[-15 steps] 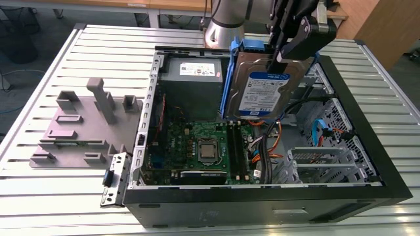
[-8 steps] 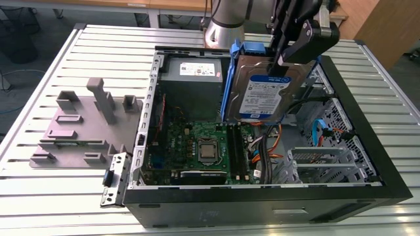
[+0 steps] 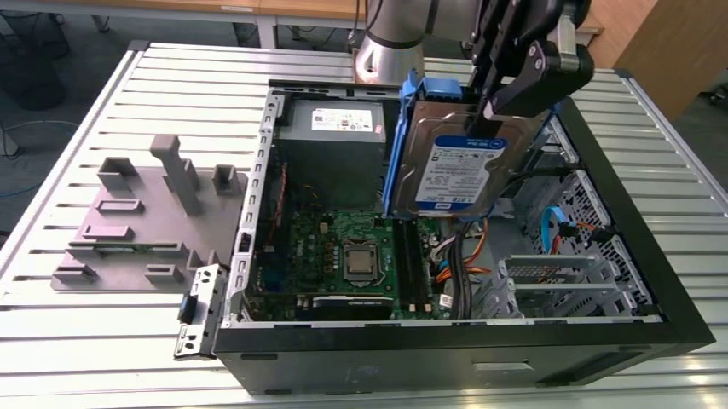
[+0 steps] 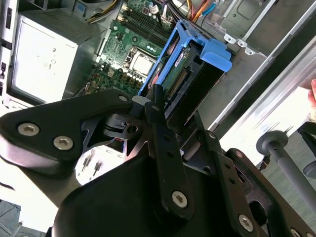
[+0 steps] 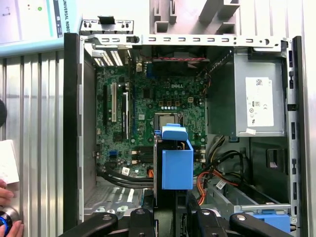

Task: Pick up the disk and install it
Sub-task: 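Pick up the disk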

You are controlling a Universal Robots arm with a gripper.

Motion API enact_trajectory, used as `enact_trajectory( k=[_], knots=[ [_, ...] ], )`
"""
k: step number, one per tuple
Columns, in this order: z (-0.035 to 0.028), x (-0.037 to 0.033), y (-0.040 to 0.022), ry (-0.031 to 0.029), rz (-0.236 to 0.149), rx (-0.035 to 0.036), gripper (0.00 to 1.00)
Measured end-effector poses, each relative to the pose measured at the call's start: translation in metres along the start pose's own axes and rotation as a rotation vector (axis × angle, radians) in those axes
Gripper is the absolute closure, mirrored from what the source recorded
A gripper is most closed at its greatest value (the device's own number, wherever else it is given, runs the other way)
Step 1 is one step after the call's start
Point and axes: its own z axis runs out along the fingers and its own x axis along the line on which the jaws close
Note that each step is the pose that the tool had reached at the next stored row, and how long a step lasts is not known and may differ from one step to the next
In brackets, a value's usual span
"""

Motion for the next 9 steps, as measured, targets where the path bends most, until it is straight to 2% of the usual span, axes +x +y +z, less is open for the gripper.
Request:
enact_trajectory(
  k=[9],
  knots=[
    [-0.0002, 0.0038, -0.0001, 0.0001, 0.000, 0.0000, 0.65]
  ],
)
